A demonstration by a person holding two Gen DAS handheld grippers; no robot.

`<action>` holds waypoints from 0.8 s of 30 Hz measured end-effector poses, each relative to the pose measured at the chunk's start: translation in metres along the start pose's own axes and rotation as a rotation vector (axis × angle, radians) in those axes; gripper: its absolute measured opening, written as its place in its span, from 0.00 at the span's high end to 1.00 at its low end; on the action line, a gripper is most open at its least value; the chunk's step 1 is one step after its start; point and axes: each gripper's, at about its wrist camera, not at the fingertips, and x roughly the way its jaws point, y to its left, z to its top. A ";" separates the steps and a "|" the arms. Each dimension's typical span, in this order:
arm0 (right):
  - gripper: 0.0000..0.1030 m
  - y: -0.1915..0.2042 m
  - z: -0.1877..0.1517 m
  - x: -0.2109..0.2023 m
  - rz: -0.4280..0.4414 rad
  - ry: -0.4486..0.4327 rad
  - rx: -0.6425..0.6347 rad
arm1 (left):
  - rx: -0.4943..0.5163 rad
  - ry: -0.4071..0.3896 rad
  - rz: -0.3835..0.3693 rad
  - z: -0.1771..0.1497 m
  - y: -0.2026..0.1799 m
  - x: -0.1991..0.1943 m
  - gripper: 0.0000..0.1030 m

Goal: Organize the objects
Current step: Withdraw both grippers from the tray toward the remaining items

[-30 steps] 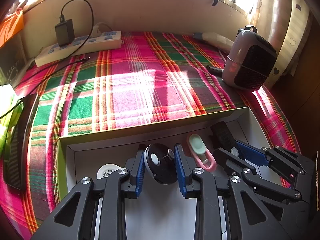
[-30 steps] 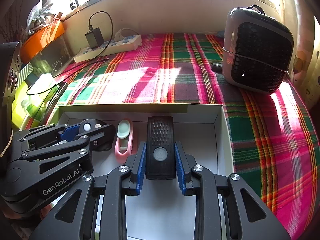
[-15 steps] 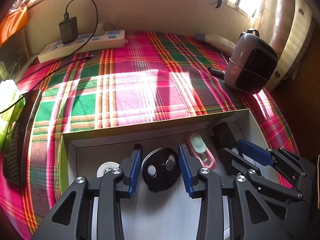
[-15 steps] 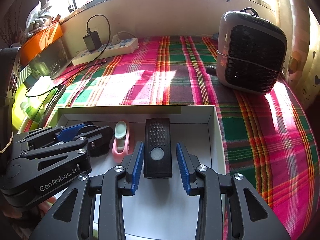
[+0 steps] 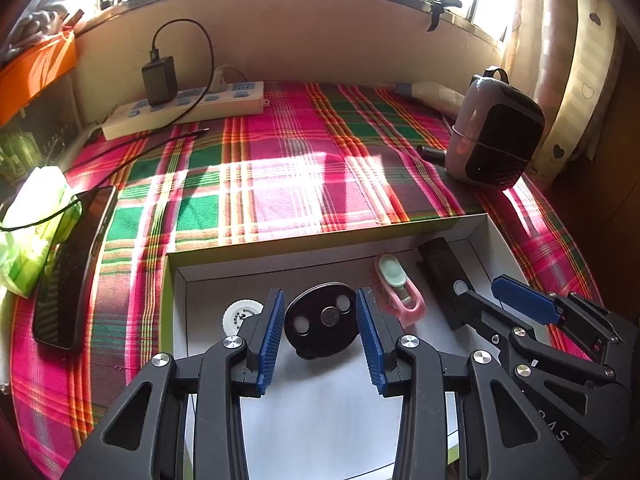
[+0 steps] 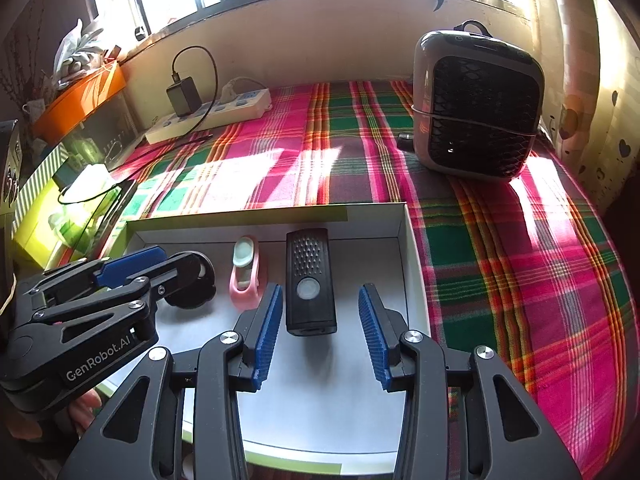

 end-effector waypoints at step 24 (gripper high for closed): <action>0.60 0.012 -0.038 -0.054 0.044 -0.067 -0.013 | -0.015 -0.048 0.015 -0.053 0.001 -0.055 0.66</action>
